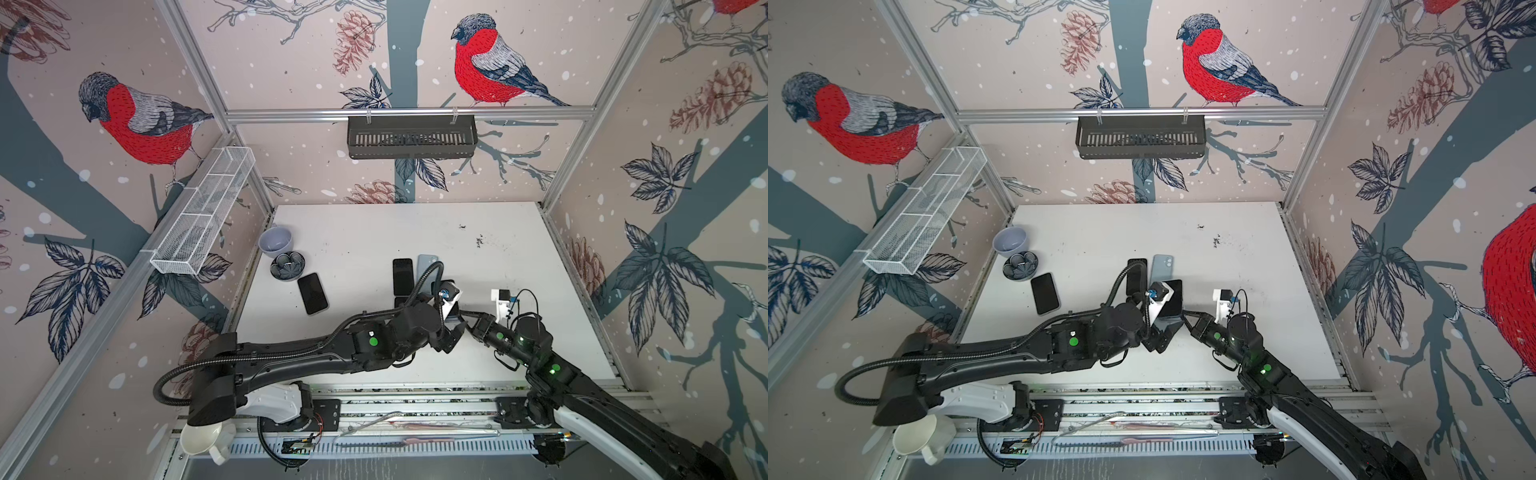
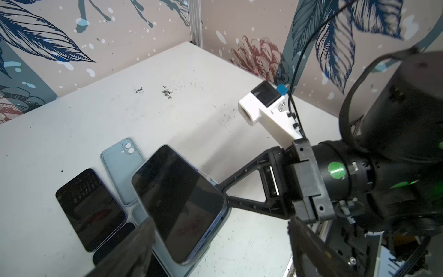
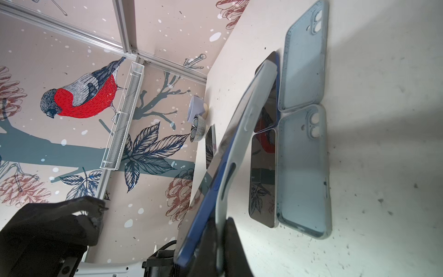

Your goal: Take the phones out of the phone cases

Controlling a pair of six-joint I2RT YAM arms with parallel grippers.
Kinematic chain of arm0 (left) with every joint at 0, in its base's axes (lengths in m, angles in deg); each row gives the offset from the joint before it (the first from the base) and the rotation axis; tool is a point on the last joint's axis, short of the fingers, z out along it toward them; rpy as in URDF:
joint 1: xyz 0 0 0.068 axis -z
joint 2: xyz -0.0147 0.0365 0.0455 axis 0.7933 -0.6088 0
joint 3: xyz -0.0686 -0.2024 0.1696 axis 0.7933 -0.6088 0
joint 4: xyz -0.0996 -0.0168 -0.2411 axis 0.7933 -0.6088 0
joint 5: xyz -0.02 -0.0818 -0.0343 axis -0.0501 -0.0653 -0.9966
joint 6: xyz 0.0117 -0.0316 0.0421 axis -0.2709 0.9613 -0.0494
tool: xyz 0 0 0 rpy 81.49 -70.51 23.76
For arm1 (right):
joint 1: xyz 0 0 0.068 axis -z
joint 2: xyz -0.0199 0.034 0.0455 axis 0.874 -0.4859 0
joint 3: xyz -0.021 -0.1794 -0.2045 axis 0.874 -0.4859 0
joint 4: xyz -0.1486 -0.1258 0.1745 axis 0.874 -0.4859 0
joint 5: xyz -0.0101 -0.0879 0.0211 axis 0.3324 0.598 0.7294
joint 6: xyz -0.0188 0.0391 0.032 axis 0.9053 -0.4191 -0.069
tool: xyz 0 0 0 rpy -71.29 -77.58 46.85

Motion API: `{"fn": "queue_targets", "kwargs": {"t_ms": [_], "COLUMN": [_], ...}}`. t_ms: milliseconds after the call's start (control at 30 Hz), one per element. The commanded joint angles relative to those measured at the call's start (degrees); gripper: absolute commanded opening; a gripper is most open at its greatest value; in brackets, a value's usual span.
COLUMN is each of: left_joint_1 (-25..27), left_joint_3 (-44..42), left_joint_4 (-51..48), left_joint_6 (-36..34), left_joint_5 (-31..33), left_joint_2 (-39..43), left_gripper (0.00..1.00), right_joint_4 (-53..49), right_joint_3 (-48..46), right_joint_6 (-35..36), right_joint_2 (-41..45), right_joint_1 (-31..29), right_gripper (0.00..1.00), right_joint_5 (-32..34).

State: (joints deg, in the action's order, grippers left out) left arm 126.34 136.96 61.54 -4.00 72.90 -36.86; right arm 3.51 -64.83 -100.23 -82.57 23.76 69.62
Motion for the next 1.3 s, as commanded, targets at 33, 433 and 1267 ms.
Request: {"fn": "queue_targets", "kwargs": {"t_ms": [33,433,1267], "left_joint_1": [0.28,0.33,0.31], "left_joint_3": [0.75,0.75,3.82], "left_joint_4": [-2.42,-1.80,-2.83], "left_joint_6": [-3.98,-5.08,-6.54], "left_joint_5": [2.14,5.02,12.07], "left_joint_2": [-3.15,-5.56,-11.01], "left_gripper": [0.79,0.73,0.27], "right_joint_4": [3.58,3.77,4.29], "right_joint_3": [0.20,0.22,0.11], "right_joint_6": [0.09,0.16,0.16], "right_joint_2": [0.16,0.04,0.13], "right_joint_1": [-0.10,-0.10,-0.62], "right_gripper": [0.00,0.00,0.00], "right_joint_5": [-0.96,-2.63,-4.05]}}
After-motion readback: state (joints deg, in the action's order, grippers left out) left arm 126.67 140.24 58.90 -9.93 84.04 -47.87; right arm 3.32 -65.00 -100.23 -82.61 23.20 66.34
